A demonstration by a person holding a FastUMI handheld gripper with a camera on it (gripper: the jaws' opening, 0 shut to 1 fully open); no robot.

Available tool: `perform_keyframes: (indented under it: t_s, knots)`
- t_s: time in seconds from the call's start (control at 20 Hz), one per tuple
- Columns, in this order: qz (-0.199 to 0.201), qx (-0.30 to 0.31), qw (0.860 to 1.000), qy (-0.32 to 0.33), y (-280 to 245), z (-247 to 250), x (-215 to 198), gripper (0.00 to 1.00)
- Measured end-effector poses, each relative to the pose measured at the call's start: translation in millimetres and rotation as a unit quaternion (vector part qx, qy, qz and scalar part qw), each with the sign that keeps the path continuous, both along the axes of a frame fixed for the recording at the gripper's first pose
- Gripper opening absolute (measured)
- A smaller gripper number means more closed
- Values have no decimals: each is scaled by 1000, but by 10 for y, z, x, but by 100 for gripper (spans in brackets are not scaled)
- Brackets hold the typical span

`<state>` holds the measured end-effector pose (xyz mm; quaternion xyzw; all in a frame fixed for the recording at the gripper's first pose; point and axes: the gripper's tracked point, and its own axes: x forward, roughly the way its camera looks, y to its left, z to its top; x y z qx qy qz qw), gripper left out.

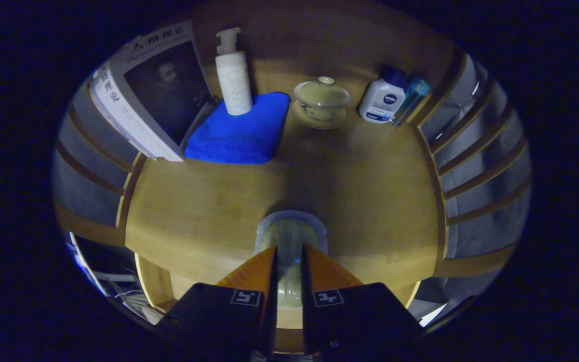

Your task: Pull open the drawer, take out the items inside it, and place them on the countertop above the cabinet.

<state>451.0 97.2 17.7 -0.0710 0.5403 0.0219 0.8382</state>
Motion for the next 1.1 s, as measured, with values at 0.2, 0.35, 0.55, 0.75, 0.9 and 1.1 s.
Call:
perform_keyframes:
  t_s: [0.2,0.35,0.55,0.75,0.9,1.1]
  knots:
    - [-4,15,999,-42,-13,30,50,37]
    - [-11,41,997,-65,60,112,0,48]
    - [7,39,994,-106,95,258,-157,62]
    - [32,52,985,-159,160,392,-468,65]
    - [29,93,976,-193,262,471,-714,65]
    - [41,83,962,-257,202,651,-842,80]
